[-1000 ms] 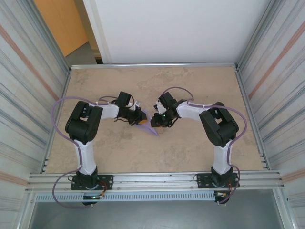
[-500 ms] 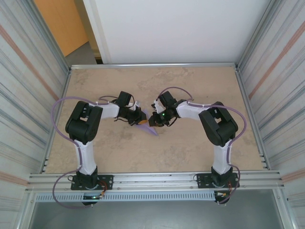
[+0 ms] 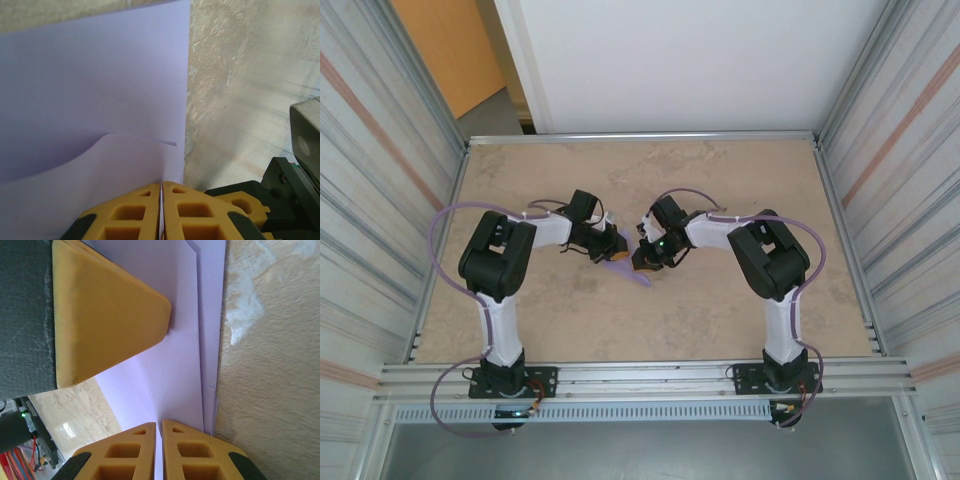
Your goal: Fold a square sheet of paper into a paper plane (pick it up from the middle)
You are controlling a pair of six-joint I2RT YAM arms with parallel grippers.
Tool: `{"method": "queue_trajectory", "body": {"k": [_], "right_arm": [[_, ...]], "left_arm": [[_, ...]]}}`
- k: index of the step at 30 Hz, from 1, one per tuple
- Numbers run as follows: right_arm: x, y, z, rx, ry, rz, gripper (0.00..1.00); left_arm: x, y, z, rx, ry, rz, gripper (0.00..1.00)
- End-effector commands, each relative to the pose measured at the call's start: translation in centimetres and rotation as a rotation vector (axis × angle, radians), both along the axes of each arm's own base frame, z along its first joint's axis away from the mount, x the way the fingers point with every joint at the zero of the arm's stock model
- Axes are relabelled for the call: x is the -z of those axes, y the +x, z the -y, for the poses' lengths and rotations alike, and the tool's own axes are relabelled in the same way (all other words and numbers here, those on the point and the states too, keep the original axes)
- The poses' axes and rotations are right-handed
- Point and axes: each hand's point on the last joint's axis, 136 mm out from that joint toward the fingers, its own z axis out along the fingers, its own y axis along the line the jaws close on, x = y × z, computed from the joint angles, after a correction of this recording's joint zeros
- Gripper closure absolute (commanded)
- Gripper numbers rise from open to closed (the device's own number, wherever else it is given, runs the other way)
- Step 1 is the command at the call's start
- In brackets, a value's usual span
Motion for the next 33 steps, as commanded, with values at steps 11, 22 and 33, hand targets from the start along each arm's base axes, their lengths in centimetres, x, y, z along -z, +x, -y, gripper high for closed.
{"method": "queue_trajectory", "body": {"k": [11, 22, 33], "right_arm": [[0.9, -3.5, 2.0, -0.067, -0.055, -0.088, 0.88], [0.2, -4.8, 3.2, -0.053, -0.057, -0.124, 0.86], [0.0, -6.1, 3.9, -0.063, -0.045, -0.168, 0.85]], "left_arm": [[5.8, -3.6, -3.6, -0.040, 0.232, -0.193, 0.92], [5.2, -3.4, -3.1, -0.029, 0.200, -0.173, 0.92], [5.1, -3.4, -2.9, -0.026, 0.191, -0.170, 0.92]]}}
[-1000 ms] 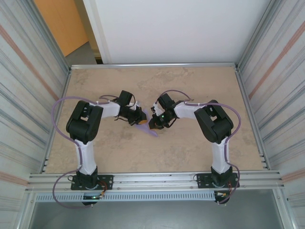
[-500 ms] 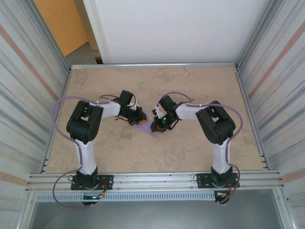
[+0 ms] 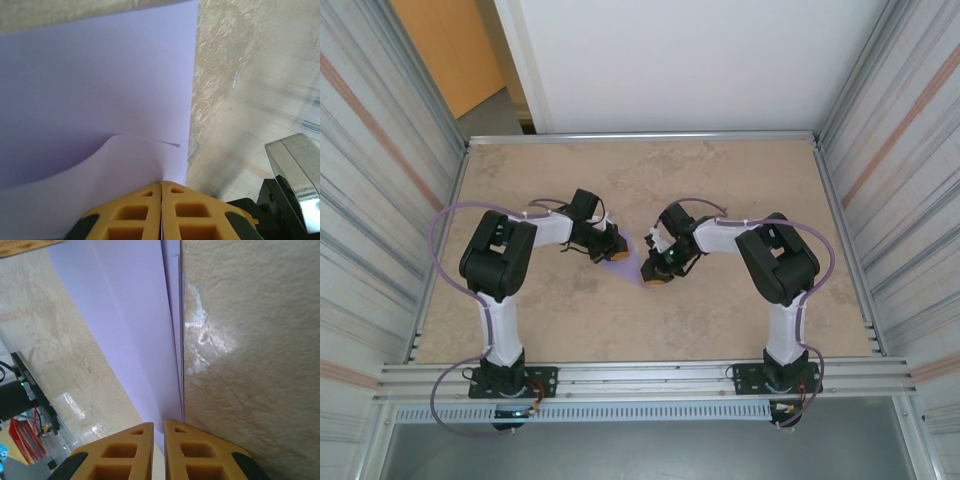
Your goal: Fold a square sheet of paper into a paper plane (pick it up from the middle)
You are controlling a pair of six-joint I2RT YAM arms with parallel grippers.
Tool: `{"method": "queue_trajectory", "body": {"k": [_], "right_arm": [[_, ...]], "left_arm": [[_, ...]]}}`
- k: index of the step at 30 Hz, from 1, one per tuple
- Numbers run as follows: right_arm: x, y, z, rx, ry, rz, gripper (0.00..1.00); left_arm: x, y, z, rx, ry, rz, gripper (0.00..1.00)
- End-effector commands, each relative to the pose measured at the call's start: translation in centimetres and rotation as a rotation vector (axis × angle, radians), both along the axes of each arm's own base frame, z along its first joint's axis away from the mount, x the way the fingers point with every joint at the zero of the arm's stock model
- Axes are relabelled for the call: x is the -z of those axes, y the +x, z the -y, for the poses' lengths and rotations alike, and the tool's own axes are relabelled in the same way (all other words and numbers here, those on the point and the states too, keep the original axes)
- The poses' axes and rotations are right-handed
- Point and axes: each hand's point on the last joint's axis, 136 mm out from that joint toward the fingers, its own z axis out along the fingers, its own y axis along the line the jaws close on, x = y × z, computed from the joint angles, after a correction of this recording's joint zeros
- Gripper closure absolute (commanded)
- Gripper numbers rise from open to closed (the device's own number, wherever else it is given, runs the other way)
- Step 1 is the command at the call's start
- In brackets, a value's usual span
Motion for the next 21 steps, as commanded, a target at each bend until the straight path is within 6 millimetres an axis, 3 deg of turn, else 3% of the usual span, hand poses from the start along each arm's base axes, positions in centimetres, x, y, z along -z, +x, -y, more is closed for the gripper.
{"method": "queue_trajectory", "body": {"k": [1, 10, 17, 21], "right_arm": [[-0.3, -2.4, 1.4, -0.026, -0.026, -0.072, 0.85], [-0.3, -2.8, 2.4, -0.015, -0.043, -0.082, 0.83], [-4.3, 0.6, 1.1, 0.027, 0.043, 0.097, 0.82], [-4.3, 1.9, 0.0, 0.033, 0.054, 0.120, 0.83]], "left_arm": [[4.9, -3.3, -2.7, -0.021, 0.162, -0.153, 0.92], [4.7, -3.3, -2.6, -0.019, 0.150, -0.150, 0.92], [4.1, -3.1, -2.3, -0.017, 0.127, -0.130, 0.91], [3.8, -3.0, -2.0, -0.016, 0.114, -0.125, 0.91]]}}
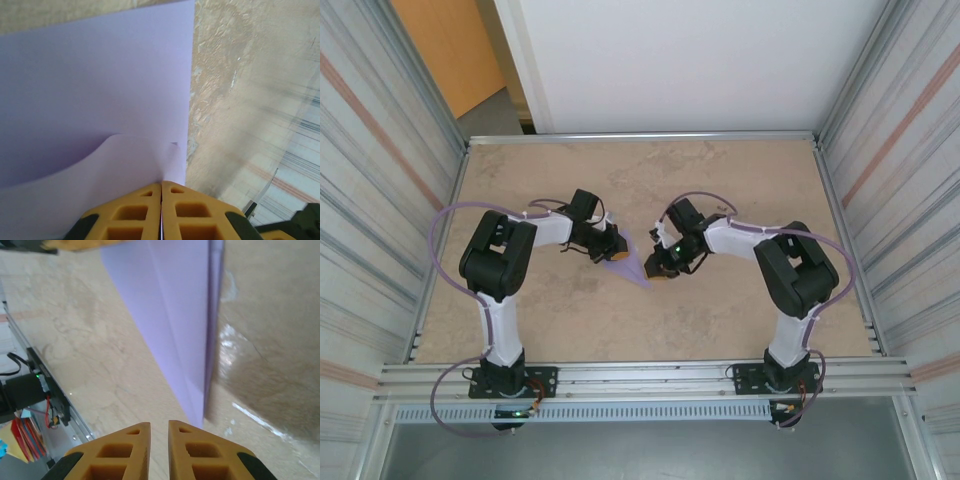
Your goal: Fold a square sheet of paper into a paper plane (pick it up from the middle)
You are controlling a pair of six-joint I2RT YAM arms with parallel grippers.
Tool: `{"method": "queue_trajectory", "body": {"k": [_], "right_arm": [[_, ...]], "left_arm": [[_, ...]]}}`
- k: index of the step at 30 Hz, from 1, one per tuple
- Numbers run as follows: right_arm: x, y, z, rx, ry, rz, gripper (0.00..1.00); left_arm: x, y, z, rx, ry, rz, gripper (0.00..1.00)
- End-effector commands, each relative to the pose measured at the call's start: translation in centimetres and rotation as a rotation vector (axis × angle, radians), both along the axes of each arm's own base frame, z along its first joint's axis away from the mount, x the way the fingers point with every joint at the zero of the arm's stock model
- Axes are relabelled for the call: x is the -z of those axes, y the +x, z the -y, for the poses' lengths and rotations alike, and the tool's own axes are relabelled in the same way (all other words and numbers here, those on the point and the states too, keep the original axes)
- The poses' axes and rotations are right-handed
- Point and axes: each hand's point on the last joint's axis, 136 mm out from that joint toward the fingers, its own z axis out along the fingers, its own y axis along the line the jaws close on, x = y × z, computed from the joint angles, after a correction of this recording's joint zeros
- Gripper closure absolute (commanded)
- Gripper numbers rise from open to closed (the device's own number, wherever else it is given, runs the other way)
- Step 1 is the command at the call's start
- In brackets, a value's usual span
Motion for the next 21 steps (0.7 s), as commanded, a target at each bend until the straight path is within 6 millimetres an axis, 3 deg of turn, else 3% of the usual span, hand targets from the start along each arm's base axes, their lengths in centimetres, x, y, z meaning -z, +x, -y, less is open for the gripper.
{"method": "queue_trajectory", "body": {"k": [1, 9, 15, 21], "right_arm": [[-0.4, 1.8, -1.0, 0.022, 0.007, 0.037, 0.84], [1.9, 3.0, -3.3, -0.006, -0.050, 0.055, 0.91], [3.5, 3.0, -3.0, -0.005, -0.083, 0.040, 0.92], [6.4, 2.0, -1.5, -0.007, -0.179, 0.005, 0.92]], "left_arm": [[3.9, -3.0, -2.1, -0.019, 0.124, -0.130, 0.91], [3.5, -2.9, -1.9, -0.018, 0.109, -0.124, 0.92], [3.0, -2.6, -1.5, -0.012, 0.092, -0.110, 0.91], [2.2, -2.0, -1.1, -0.001, 0.067, -0.066, 0.91]]}}
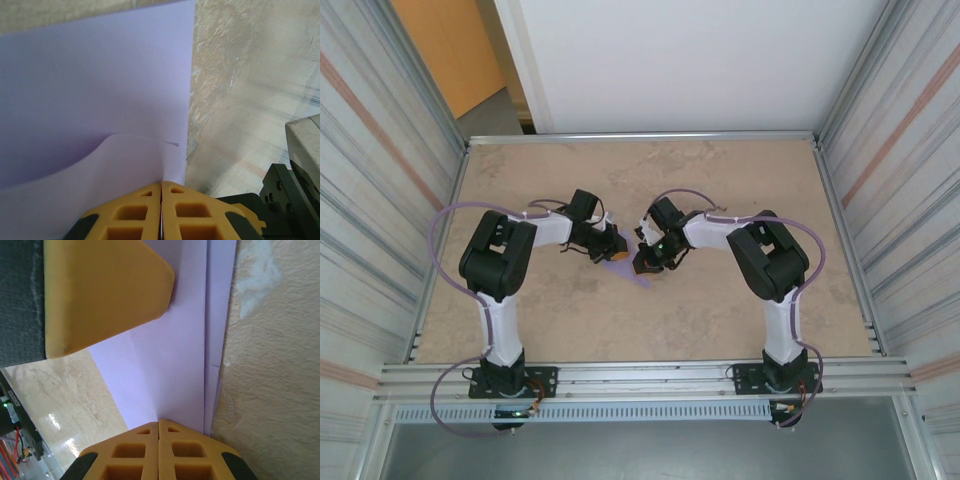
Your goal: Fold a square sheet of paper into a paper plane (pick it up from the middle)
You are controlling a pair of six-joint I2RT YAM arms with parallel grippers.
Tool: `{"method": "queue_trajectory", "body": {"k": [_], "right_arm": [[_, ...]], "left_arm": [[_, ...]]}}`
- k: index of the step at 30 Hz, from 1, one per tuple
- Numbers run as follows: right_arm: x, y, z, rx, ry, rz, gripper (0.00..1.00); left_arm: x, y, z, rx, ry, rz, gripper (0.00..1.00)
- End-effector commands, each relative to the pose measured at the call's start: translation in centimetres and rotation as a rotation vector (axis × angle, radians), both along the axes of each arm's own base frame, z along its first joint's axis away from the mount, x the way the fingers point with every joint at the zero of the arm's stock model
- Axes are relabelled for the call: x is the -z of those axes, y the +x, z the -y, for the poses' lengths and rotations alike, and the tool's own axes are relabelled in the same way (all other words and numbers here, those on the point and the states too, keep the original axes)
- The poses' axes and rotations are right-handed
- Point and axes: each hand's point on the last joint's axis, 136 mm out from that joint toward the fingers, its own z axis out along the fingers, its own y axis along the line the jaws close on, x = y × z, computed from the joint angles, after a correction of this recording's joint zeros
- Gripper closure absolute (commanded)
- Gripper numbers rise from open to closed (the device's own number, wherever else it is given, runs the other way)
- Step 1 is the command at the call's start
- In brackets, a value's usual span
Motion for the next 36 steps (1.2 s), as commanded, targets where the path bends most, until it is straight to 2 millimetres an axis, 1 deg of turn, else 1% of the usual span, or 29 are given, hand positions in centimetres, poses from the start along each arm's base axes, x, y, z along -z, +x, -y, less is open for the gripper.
{"method": "queue_trajectory", "body": {"k": [1, 4, 7, 12, 18, 22, 28, 30, 36], "right_arm": [[3.1, -0.7, 1.8, 0.021, -0.127, -0.038, 0.92], [4.3, -1.5, 2.8, 0.035, -0.165, -0.078, 0.93], [5.3, -2.4, 3.6, 0.046, -0.187, -0.124, 0.93], [6.0, -3.3, 5.1, 0.061, -0.234, -0.157, 0.93], [6.6, -3.9, 6.1, 0.092, -0.263, -0.203, 0.92], [7.0, -4.2, 6.8, 0.111, -0.287, -0.224, 0.92], [7.2, -4.2, 7.2, 0.120, -0.302, -0.232, 0.92], [7.1, -4.2, 7.2, 0.123, -0.300, -0.230, 0.92], [6.7, -3.7, 6.9, 0.129, -0.287, -0.222, 0.92]], "left_arm": [[2.1, -1.8, -1.1, 0.006, 0.071, -0.051, 0.90], [1.4, -1.1, -0.7, 0.043, 0.054, 0.035, 0.89], [1.3, -1.1, -0.6, 0.073, 0.042, 0.076, 0.87], [1.8, -0.7, -1.5, 0.062, 0.060, 0.139, 0.85], [2.7, 0.6, -3.2, 0.044, 0.119, 0.204, 0.77], [2.2, 2.1, -4.3, 0.024, 0.145, 0.234, 0.75], [1.9, 4.1, -6.5, -0.017, 0.187, 0.248, 0.74], [2.0, 4.7, -7.6, -0.048, 0.191, 0.251, 0.75], [1.7, 6.7, -9.8, -0.106, 0.209, 0.262, 0.74]]}}
